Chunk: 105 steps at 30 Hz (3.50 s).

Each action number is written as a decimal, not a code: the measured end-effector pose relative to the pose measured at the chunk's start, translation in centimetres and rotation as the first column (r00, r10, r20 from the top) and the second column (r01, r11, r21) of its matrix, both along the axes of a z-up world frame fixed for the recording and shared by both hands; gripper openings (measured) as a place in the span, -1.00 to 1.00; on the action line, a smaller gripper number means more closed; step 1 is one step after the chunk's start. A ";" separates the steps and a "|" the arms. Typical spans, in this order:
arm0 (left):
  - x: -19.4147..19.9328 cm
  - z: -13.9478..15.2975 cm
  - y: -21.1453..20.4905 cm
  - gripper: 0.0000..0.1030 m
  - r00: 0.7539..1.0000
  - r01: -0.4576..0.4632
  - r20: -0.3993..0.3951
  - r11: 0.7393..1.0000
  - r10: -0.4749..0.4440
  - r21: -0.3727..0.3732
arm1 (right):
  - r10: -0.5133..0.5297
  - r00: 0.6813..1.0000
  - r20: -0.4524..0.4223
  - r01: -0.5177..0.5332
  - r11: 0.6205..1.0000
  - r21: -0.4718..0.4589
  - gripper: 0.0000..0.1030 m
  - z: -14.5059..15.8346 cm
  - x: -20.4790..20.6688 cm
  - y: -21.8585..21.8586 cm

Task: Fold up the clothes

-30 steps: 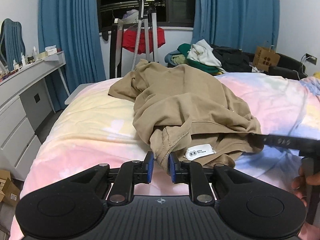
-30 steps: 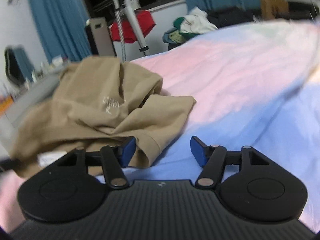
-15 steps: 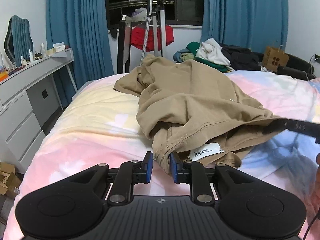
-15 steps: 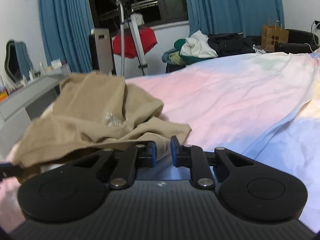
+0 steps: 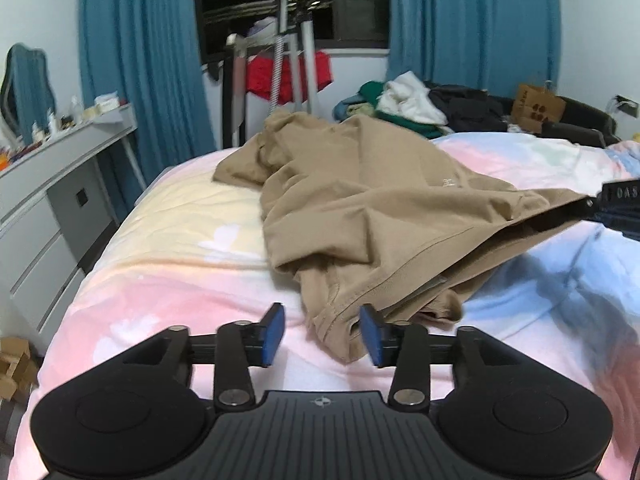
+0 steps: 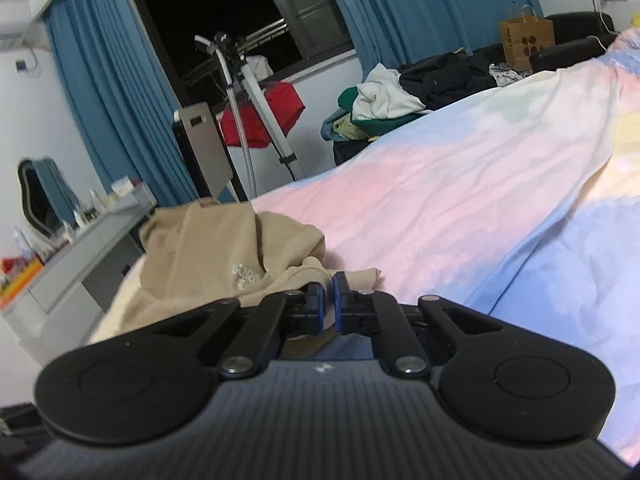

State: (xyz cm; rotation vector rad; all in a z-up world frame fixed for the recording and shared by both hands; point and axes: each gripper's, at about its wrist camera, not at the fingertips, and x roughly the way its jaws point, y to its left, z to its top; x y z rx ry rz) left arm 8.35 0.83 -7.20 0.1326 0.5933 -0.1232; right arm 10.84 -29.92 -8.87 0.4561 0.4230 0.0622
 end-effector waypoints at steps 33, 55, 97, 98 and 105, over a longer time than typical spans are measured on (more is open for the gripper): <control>2.8 -3.5 -7.0 0.51 0.975 0.160 0.146 0.984 -0.170 0.076 | 0.002 0.996 -0.087 0.004 0.997 0.071 -0.85 0.5 -1.6 -2.2; 0.8 -3.1 0.9 0.40 0.941 -0.331 -0.106 0.938 0.321 -0.103 | -0.077 0.996 -0.050 0.072 0.993 -0.099 -0.82 -0.3 -1.1 -1.0; 1.2 -2.4 1.1 0.04 0.948 -0.317 -0.013 0.943 0.318 -0.100 | -0.088 0.972 -0.216 0.066 0.992 -0.104 -0.21 -3.5 1.8 -1.1; 1.1 -2.1 1.2 0.00 0.947 -0.318 0.001 0.941 0.320 -0.118 | -0.079 0.973 -0.216 0.057 0.993 -0.105 -0.21 -3.5 1.7 -1.0; 1.4 -2.1 0.0 -0.05 0.963 -0.266 -0.003 0.957 0.268 -0.118 | -0.018 0.976 -0.218 -0.006 0.994 -0.108 -0.34 -3.3 1.2 0.0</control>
